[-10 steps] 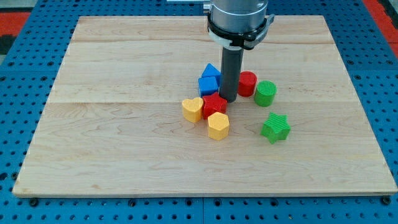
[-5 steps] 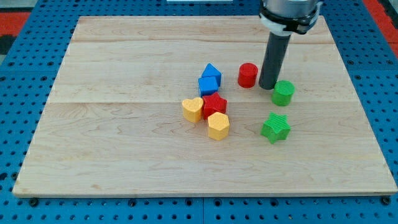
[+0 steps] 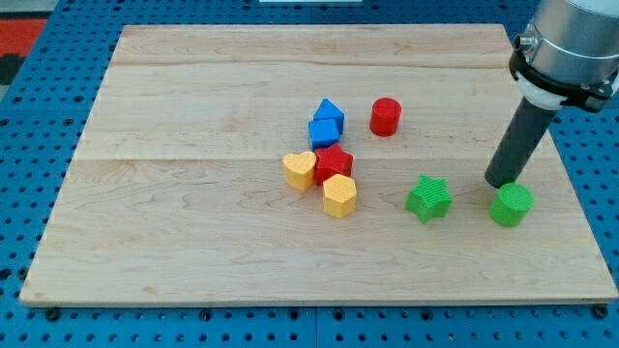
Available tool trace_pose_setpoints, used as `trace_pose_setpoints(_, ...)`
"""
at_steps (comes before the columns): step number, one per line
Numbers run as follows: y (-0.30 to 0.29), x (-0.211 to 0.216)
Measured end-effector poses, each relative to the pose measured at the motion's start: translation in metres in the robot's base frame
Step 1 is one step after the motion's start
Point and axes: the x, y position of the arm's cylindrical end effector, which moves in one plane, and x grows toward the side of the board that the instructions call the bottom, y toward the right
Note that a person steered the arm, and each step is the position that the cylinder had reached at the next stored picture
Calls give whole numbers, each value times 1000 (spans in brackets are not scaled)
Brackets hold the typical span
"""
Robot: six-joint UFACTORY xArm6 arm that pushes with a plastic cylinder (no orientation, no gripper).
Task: Slide the green circle towards the bottom center
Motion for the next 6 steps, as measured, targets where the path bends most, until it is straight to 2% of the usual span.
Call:
trace_pose_setpoints(1,8,-26)
trace_pose_setpoints(2,34,19)
trace_pose_setpoints(3,32,49)
trace_pose_setpoints(4,16,47)
trace_pose_setpoints(5,17,9)
trace_pose_setpoints(6,1,32)
